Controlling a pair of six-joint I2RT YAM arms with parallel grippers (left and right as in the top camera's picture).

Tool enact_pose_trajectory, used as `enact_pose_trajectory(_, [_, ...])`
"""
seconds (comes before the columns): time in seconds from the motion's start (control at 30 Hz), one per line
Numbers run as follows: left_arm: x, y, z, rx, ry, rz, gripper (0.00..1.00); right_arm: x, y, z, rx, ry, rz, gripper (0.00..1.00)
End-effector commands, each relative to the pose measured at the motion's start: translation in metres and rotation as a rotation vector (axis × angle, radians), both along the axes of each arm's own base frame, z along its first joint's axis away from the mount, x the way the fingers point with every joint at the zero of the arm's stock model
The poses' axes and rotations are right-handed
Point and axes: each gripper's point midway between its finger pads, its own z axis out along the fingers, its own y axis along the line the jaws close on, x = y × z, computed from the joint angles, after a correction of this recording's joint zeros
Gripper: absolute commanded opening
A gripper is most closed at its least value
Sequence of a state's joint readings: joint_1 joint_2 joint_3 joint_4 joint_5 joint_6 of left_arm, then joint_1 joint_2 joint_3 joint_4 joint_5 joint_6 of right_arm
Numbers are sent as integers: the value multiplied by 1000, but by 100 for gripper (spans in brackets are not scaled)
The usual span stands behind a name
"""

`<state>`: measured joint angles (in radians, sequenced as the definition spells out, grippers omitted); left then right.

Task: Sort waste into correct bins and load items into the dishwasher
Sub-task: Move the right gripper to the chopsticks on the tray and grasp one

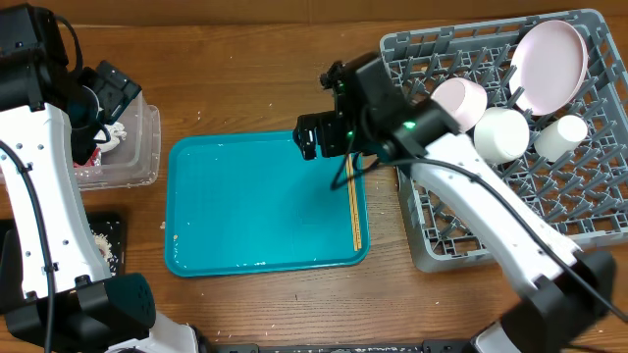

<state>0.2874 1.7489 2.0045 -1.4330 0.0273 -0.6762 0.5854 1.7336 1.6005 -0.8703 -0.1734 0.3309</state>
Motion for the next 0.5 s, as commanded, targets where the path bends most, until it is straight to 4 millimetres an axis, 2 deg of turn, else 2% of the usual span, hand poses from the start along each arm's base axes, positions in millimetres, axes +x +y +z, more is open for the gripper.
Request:
enact_pose_trajectory(0.0, [1,-1,2,2,-5,-20,100,7,-7,-53,-77,128,-148,100])
enact_pose_trajectory(0.07, [1,-1,2,2,-5,-20,100,6,-8,-77,-106,194,-178,100])
enact_pose_trajectory(0.13, [1,-1,2,2,-5,-20,100,4,-8,-96,-138,233,-177,95])
enact_pose_trajectory(0.2, [1,-1,1,2,-5,-20,100,2,-9,-113,-164,266,-177,84])
enact_pose_trajectory(0.33, [1,-1,2,2,-5,-20,100,-4,-13,-138,-204,338,-208,71])
enact_pose_trajectory(0.47, [1,-1,2,2,-5,-20,100,-7,-15,-153,-232,370,-209,69])
